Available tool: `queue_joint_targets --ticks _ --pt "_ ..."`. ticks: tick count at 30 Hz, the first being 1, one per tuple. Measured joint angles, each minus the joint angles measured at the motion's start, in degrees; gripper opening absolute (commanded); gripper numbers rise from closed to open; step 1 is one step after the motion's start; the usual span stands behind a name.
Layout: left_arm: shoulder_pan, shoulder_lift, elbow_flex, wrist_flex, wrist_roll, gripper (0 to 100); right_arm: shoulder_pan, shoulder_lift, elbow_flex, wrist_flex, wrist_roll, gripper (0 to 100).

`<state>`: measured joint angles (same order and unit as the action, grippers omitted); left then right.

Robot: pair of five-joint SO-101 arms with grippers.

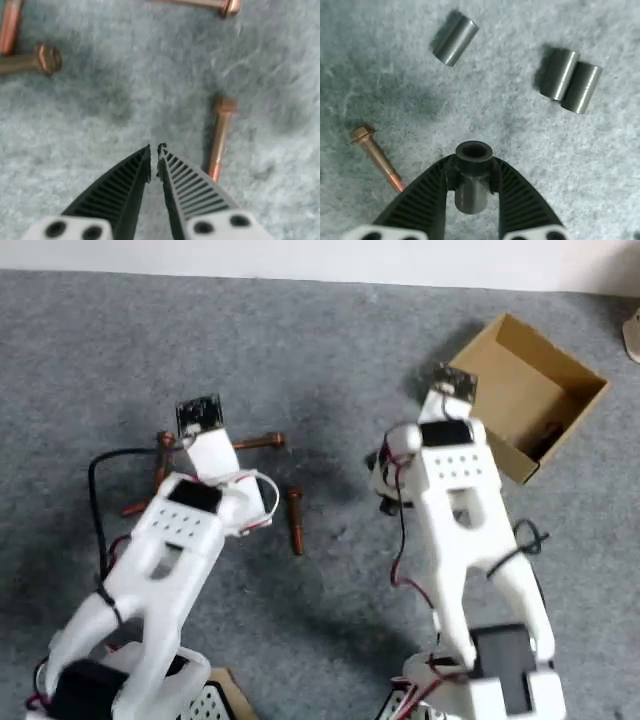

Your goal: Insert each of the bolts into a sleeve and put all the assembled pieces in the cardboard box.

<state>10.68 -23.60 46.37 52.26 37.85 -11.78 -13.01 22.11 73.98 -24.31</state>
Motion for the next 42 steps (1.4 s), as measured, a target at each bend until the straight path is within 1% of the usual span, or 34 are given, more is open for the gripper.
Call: queue_joint_targets --ticks 4,9,11,15,17,19,25,31,35,42 --pt "1.32 4.04 -1.58 -0.97 0.0 5 -0.18 -5.1 5.8 -3.6 0.0 0.4" --pt "2.02 7.65 -1.67 -4.31 0.0 5 2.2 -7.21 6.15 -6.68 -0.26 0.4" --pt "3.25 9.14 -1.67 -4.66 0.0 9 3.43 -7.21 6.15 -8.88 -0.26 0.4" --pt "5.54 12.22 -1.76 -6.95 0.0 25 4.4 -7.21 6.95 -12.31 -0.26 0.4" --pt "5.89 13.8 -2.02 -8.53 0.0 28 4.4 -7.21 7.91 -13.01 -0.26 0.4" --pt "5.8 15.38 -3.08 -9.67 0.0 28 4.4 -7.21 8.44 -14.33 -0.26 0.4" --pt "5.8 20.22 -10.11 -9.76 0.0 21 4.4 -7.3 11.87 -18.99 -0.26 0.4" --pt "6.59 25.76 -12.66 -9.76 0.0 20 4.4 -7.38 11.87 -19.69 -0.26 0.4" --pt "7.74 27.96 -12.66 -9.76 2.46 20 4.4 -7.38 11.87 -19.69 -0.26 0.4" --pt "8.26 28.13 -12.66 -9.76 3.08 20 4.4 -7.38 11.87 -19.78 -0.26 0.4"
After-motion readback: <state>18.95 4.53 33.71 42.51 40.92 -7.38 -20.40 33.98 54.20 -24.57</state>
